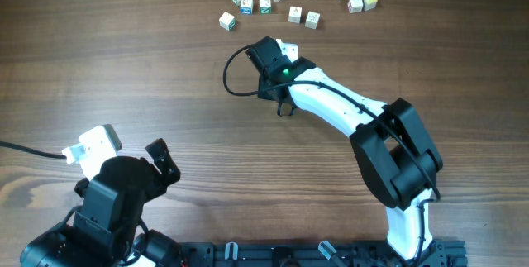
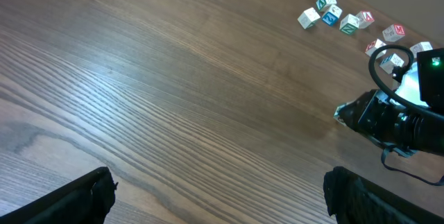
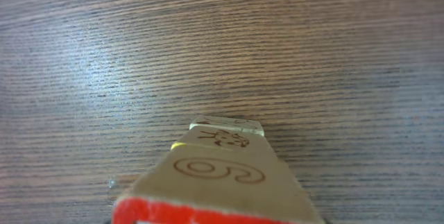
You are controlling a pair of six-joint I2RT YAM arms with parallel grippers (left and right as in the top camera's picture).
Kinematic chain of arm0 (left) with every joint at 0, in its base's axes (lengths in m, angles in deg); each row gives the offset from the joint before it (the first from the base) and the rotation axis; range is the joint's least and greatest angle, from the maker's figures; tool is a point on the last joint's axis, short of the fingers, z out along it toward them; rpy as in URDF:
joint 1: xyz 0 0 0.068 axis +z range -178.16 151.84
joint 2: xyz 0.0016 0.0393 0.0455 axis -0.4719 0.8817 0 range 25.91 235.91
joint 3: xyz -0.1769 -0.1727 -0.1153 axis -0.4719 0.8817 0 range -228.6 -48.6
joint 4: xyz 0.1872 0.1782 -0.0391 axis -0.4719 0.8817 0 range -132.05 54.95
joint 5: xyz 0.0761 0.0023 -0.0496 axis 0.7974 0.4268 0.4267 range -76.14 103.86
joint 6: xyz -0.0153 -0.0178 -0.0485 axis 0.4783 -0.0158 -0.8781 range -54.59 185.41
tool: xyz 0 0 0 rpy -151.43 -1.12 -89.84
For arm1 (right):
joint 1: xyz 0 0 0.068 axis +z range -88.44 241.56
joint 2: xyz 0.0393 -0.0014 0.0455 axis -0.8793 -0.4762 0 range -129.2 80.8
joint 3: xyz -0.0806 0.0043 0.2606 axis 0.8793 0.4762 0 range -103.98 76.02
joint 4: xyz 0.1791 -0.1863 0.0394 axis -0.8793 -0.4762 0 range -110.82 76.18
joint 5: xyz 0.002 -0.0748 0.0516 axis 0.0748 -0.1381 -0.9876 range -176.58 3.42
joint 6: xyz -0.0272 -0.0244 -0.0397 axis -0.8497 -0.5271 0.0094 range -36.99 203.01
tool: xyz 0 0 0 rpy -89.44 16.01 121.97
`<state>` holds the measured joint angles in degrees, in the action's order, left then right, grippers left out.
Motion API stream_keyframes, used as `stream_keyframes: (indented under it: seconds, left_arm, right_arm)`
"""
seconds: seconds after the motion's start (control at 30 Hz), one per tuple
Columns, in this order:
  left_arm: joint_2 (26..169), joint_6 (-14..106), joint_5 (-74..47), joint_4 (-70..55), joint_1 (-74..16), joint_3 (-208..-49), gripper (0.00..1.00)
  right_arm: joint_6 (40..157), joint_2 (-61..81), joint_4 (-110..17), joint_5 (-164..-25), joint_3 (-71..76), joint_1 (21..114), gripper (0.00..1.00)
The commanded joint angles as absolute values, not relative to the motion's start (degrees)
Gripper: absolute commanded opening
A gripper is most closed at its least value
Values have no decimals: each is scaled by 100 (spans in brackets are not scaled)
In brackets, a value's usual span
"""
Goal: Form a tower
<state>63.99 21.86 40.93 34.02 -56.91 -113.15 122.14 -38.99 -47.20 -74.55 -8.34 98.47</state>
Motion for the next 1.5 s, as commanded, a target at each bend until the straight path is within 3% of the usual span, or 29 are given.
stream_keyframes:
  seconds: [0.0, 0.13, 0.47, 1.17, 1.2, 1.37, 1.47]
  left_arm:
    - [6395, 2300, 4067, 3387, -5678, -11300, 100]
    - [6395, 2300, 4067, 3389, -5678, -11300, 100]
    - [6395, 2300, 4067, 3387, -5678, -11300, 100]
    - [6395, 2300, 4067, 3387, -5678, -11300, 100]
    - [6395, 2300, 4067, 3387, -5678, -11300, 100]
    - [6395, 2300, 4067, 3387, -5678, -11300, 100]
    - [6395, 2300, 4067, 3387, -5678, -11300, 100]
  right_arm:
    - [12265, -4025, -4718, -7464, -875, 9879, 50]
    - [12396, -4093, -4729, -7464, -875, 9877, 50]
    - [12398, -4115, -4725, -7464, -875, 9879, 35]
    - [11600, -4113, -4766, -7510, -904, 9877, 32]
    - [11598, -4113, -4773, -7508, -904, 9877, 33]
    - [11602, -4113, -4766, -7508, -904, 9877, 62]
    - [11618, -4113, -4738, -7508, -912, 9877, 73]
